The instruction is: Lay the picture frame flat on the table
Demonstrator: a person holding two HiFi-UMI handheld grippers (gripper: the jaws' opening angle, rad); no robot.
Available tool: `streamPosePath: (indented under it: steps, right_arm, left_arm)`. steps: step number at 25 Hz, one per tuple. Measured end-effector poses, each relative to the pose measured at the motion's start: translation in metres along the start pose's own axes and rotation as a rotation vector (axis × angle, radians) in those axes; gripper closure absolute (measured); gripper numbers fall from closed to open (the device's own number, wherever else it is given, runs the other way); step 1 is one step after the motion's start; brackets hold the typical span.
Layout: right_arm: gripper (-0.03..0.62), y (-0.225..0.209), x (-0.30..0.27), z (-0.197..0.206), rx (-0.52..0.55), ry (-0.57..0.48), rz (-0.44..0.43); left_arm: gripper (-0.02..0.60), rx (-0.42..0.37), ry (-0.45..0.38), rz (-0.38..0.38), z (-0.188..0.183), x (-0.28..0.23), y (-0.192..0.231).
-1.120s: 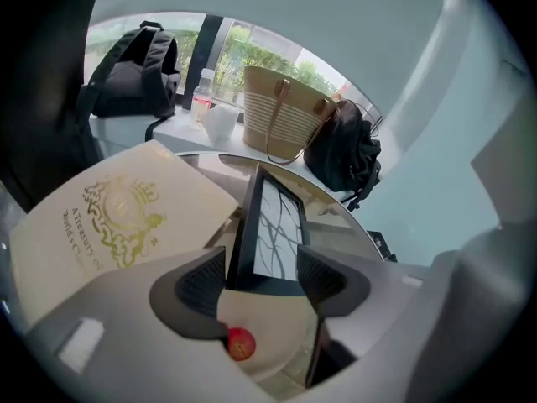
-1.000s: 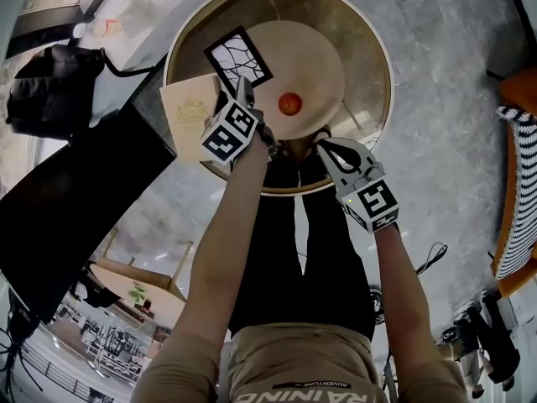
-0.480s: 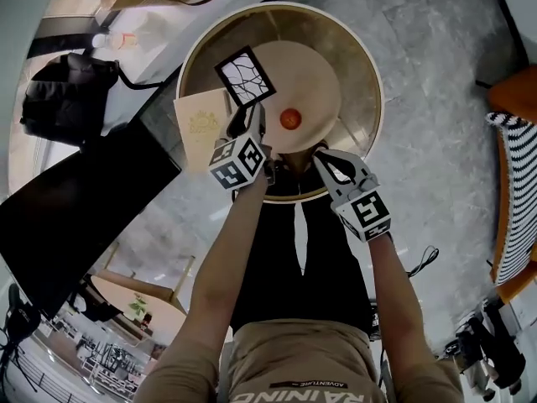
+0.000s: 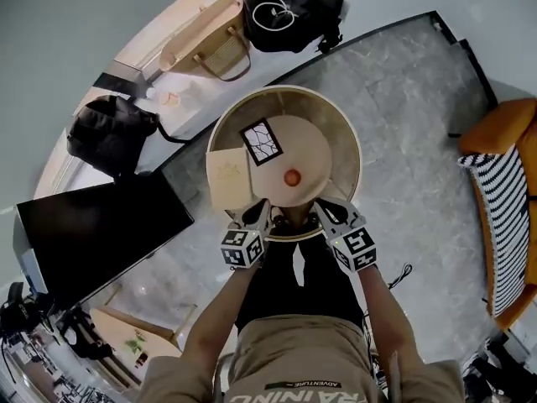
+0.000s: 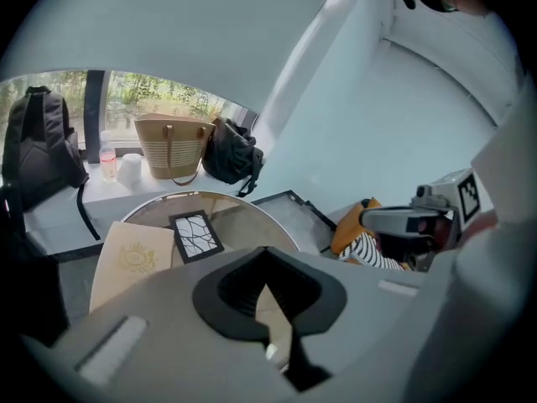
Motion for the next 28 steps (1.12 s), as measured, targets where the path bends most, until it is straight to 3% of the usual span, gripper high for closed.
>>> streamPosePath:
  steps: [5,9,14,28]
  right_arm:
    - [0.586,0.029,0.03,-0.03,0.077,0.022,-0.011]
    - [0.586,0.051,0.056,-0.058,0.179,0.007,-0.032]
    - [0.586,0.07,0.08,-0.094,0.236,-0.044,-0.032]
    - [0.586,0.121,0.121,-0.184,0.35,-0.293,0.01]
  left_arm:
    - [0.575,-0.049,0.014,0.093,-0.008,0.053,-0.041]
    - [0.575,-0.035,-0.066,0.165,-0.04,0.088,-0.072]
    - [0.575,-0.137,-0.158,0.218,-0.08,0.121,-0.099]
    - [0.575,-0.207,-0.426,0.166,-0.183,0.194,-0.111]
Point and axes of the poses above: the fingertips, and each gripper's own axes: x backward along the fingers, y to its left, z out of its underside, the point moved 3 cm from there along x, backward along the fingers, and after that the axes turned 3 degrees about -z, right-handed, at the moved point
